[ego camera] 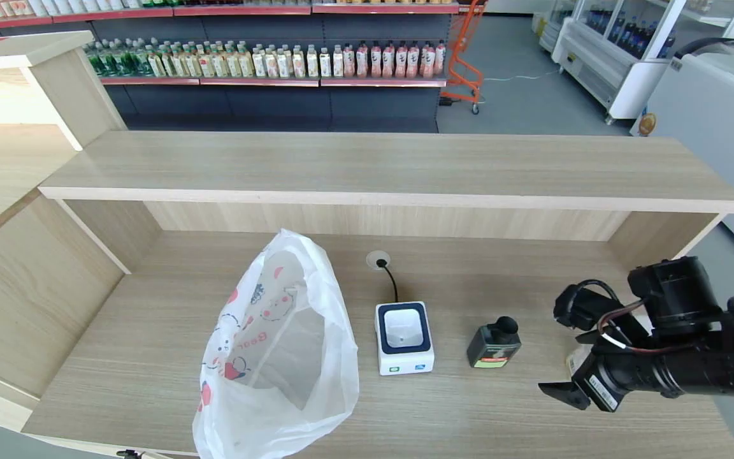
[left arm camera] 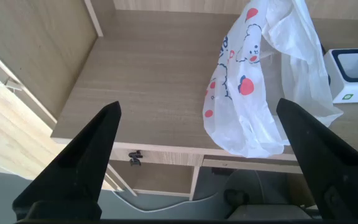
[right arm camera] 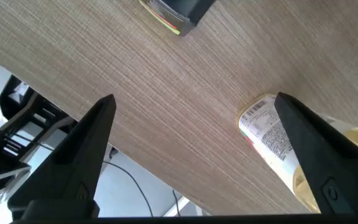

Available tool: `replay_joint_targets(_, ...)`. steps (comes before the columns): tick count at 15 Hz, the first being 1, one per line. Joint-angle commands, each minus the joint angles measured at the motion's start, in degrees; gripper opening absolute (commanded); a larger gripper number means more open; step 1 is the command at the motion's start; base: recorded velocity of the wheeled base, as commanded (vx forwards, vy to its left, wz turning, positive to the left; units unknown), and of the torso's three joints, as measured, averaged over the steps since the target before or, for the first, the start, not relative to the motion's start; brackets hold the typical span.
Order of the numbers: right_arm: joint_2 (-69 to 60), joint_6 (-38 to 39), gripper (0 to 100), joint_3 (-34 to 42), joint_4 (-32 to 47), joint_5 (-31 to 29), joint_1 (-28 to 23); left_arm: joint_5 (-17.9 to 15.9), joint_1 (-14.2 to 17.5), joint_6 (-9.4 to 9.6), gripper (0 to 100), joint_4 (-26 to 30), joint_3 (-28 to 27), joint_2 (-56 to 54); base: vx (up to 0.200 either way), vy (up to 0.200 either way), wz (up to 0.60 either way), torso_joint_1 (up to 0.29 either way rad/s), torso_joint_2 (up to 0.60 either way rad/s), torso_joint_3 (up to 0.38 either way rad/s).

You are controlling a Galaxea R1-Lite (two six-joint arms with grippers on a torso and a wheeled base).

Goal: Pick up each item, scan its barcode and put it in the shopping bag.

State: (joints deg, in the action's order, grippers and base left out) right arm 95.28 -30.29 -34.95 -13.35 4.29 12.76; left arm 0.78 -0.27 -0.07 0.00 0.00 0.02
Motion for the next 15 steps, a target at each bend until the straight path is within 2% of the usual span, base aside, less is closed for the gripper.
replay_joint_targets(1, 10.27, -0.29, 100, -2.67, -3.88, 3.18, 0.86, 0.01, 0.00, -0.01, 100, 0.00, 0.00, -0.02, 0.000, 0.000, 0.00, 0.000, 0.00, 0.000)
replay_joint_targets(3, 14.67, -0.38, 100, -6.89, -5.28, 6.70, 1.83, 0.01, 0.00, -0.01, 100, 0.00, 0.00, -0.02, 0.000, 0.000, 0.00, 0.000, 0.00, 0.000)
replay_joint_targets(8, 21.96, -0.47, 100, -16.03, -5.28, 6.87, 2.79, 0.01, 0.00, -0.01, 100, 0.00, 0.00, -0.02, 0.000, 0.000, 0.00, 0.000, 0.00, 0.000)
replay_joint_targets(14, 25.74, -0.47, 100, -21.12, -5.28, 8.63, 5.87, 0.01, 0.00, -0.01, 100, 0.00, 0.00, -0.02, 0.000, 0.000, 0.00, 0.000, 0.00, 0.000)
replay_joint_targets(15, 25.74, -0.47, 0, -21.12, -5.28, 8.72, 5.96, 0.01, 0.00, -0.01, 100, 0.00, 0.00, -0.02, 0.000, 0.000, 0.00, 0.000, 0.00, 0.000)
